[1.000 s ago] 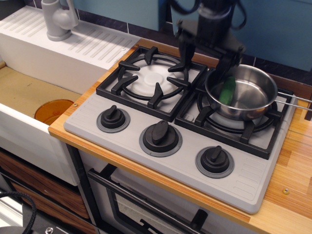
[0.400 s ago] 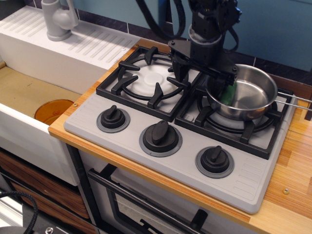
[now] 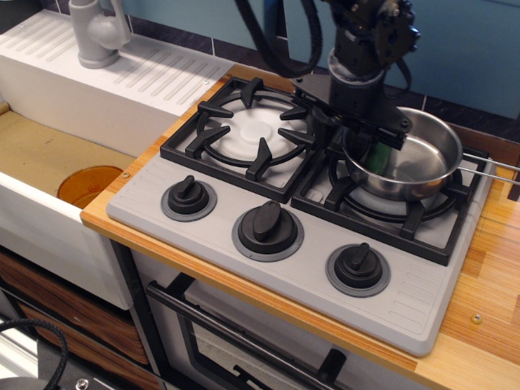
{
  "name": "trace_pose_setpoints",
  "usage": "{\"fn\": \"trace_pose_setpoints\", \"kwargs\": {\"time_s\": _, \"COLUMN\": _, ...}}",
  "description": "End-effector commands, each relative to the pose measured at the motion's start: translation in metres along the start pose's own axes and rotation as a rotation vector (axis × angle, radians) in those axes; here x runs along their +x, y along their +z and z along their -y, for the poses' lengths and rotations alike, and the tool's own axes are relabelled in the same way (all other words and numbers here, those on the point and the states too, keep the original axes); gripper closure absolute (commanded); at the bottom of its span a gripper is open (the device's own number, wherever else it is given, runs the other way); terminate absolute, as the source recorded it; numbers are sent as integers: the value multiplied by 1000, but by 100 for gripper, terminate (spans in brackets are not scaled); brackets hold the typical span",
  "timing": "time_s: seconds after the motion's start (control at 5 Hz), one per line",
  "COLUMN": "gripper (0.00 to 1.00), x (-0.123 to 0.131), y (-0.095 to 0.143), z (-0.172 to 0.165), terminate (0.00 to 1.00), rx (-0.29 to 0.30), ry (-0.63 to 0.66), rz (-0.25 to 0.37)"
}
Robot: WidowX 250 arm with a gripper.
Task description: Put pickle in pot or pan an put pot or pan on stove
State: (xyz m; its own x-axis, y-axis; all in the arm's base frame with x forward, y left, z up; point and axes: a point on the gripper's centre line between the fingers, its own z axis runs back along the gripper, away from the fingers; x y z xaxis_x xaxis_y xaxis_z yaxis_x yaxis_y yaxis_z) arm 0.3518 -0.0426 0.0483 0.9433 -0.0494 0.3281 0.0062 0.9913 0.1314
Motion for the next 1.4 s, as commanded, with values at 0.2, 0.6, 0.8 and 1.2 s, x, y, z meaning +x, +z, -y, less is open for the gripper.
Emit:
{"fn": "trace_pose_setpoints", "kwargs": {"time_s": 0.2, "gripper": 100, "x": 24, "y": 27, "z": 10, "terminate": 0, "rx": -24, "ry": 7, "rz": 29}}
{"fn": "trace_pose_setpoints", "kwargs": {"time_s": 0.6, "gripper": 100, "x": 36, "y": 63, "z": 5, "terminate": 0, "rx": -30, "ry": 7, "rz": -33}}
{"fn": "trace_pose_setpoints", "kwargs": {"time_s": 0.8, "gripper": 100, "x": 43, "y": 80, "z": -7, "terminate": 0, "rx": -34, "ry": -4, "rz": -62}}
{"fn": "trace_pose_setpoints", "kwargs": {"time_s": 1.2, "gripper": 100, "x": 55, "y": 87, "z": -50, "terminate": 0, "rx": -59, "ry": -50, "rz": -93}}
